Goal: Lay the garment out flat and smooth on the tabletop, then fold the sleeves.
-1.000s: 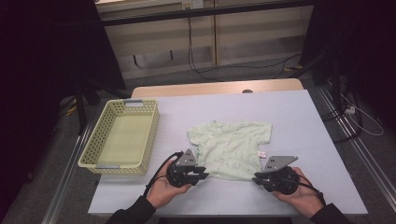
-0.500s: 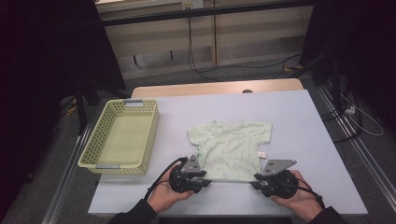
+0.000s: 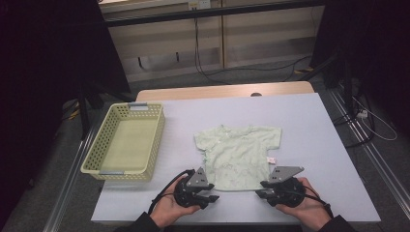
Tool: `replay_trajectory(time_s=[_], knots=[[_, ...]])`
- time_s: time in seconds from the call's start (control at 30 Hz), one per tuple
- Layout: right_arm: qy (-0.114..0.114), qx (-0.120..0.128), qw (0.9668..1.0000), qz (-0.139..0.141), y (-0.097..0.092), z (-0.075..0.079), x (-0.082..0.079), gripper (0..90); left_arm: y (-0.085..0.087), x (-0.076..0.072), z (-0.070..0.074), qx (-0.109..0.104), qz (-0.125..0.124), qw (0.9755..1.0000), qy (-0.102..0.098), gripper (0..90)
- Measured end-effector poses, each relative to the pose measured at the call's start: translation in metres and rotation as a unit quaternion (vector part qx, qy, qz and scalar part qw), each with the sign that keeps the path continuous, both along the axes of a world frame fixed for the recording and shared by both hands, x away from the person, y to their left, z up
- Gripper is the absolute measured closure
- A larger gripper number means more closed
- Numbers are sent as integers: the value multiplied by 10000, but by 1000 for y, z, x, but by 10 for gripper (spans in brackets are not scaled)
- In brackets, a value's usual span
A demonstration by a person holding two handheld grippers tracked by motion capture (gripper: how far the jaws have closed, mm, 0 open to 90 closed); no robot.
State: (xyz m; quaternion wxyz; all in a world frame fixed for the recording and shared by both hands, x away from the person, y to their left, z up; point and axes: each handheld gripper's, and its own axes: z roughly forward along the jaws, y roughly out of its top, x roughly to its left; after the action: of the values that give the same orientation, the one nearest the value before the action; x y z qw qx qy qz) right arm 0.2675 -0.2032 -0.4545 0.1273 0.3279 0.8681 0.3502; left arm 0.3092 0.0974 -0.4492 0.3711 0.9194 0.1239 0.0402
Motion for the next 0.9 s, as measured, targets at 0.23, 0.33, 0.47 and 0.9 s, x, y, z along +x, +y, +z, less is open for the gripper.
replay_trajectory(time_s=[0.23,0.33,0.47,0.9], knots=[[-387,437,9973,-454,-9,8,7,486,5,15,2,-280,699,9971,-62,317],[-519,611,9944,-692,-14,9,12,396,12,24,5,-477,1065,9931,-72,236],[-617,690,9914,-922,-20,8,17,275,18,31,6,-585,1401,9883,-153,136],[-926,1139,9798,-1359,-26,10,19,76,23,60,17,-1024,2115,9714,-333,48]])
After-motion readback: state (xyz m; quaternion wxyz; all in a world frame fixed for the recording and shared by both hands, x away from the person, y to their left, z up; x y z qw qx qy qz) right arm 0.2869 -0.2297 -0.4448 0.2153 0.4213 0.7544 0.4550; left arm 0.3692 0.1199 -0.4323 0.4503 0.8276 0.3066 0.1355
